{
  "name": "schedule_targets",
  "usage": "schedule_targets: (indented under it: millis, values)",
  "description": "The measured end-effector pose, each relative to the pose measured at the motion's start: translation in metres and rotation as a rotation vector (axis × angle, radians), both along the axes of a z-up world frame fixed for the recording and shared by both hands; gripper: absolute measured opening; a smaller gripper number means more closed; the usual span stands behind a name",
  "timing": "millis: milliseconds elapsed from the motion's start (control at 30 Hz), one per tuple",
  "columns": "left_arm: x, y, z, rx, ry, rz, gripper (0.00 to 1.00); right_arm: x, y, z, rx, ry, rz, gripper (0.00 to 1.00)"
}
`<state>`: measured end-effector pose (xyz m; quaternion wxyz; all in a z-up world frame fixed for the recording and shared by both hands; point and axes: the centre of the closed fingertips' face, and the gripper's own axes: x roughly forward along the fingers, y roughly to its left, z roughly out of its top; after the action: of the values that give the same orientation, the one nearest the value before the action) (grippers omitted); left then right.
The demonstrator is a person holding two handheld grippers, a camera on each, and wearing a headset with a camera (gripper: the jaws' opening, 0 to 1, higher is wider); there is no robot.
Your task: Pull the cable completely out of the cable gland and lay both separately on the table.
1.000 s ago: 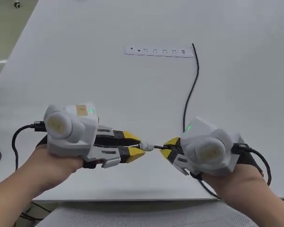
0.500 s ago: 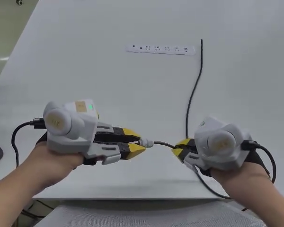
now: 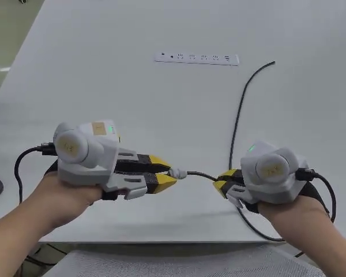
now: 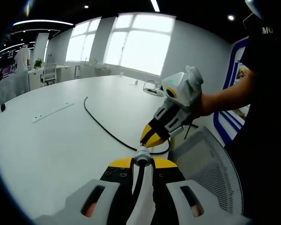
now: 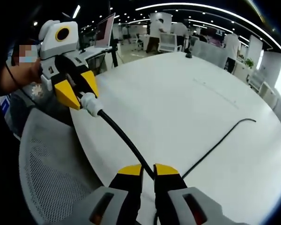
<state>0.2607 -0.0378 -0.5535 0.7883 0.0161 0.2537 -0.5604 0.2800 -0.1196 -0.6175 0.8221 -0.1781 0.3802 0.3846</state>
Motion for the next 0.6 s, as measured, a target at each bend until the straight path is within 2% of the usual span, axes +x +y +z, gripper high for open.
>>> schedule_targets:
  millis: [133,200,267,333,400,533,600]
  values:
    - [0.000,0.000,0.001,-0.003,0.001,-0.004,0.15,0.001,-0.001,0.006,-0.031,-0.055,0.048,0.08]
    - [-0.001,-0.001,0.001,-0.002,0.001,-0.008,0.15,0.000,0.000,0.011,-0.025,-0.075,0.059,0.15]
    - [-0.001,-0.001,0.001,0.004,-0.004,-0.010,0.15,0.002,0.002,0.020,-0.030,-0.132,0.082,0.18]
    - [-0.001,-0.002,0.001,0.006,-0.004,-0.009,0.15,-0.001,0.004,0.026,-0.053,-0.163,0.113,0.21]
    - [-0.002,-0.002,0.001,0.010,-0.005,-0.013,0.15,-0.005,0.012,0.033,-0.068,-0.206,0.171,0.22]
    - [-0.004,-0.003,0.001,0.011,-0.003,-0.018,0.15,-0.013,0.037,0.050,-0.050,-0.284,0.268,0.20]
    - [-0.006,-0.004,0.001,0.013,-0.002,-0.025,0.15,-0.016,0.048,0.054,-0.045,-0.300,0.306,0.17]
